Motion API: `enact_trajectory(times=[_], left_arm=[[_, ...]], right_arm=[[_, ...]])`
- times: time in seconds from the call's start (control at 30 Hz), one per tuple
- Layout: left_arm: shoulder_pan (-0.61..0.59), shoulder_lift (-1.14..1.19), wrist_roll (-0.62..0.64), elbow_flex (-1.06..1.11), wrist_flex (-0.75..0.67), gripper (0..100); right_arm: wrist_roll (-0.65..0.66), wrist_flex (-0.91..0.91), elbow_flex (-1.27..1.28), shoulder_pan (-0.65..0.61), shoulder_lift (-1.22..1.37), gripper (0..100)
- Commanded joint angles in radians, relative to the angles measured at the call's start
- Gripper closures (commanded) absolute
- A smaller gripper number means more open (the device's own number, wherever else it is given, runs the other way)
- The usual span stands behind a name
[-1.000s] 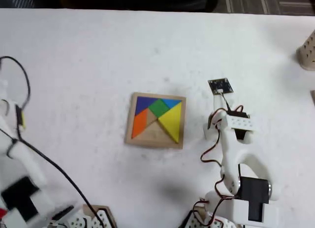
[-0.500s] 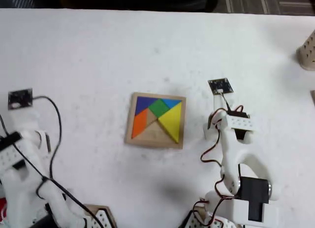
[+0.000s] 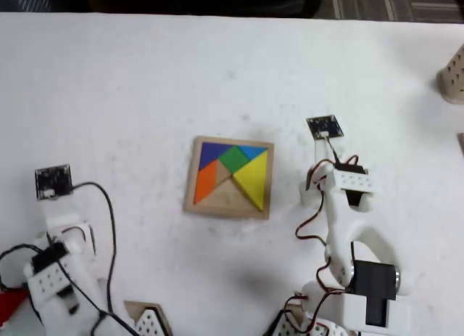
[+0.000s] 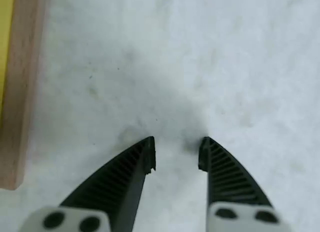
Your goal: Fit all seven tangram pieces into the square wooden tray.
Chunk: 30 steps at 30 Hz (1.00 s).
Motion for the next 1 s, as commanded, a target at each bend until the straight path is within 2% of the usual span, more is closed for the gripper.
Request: enact_trajectory(times=[0.0,0.33,0.43,0.57,0.97], left_arm=[[0.012,-0.145,0.009,0.029,0.038,98],[0.013,-0.588,0.009,0.153,0.14,98],[0.013,-0.688,0.011,0.152,0.261,98],[0.013,-0.76,0.008,0.149,0.489,98],[0.013,-0.766,0.008,0.147,0.488,98]], right_arm=[[0.011,0.005,-0.005,-0.03,-0.021,86.1],[0.011,0.005,-0.005,-0.028,-0.021,86.1],[0.011,0.005,-0.005,-0.028,-0.021,86.1],[0.011,0.005,-0.005,-0.025,-0.021,86.1],[0.011,0.007,-0.005,-0.027,-0.021,86.1]])
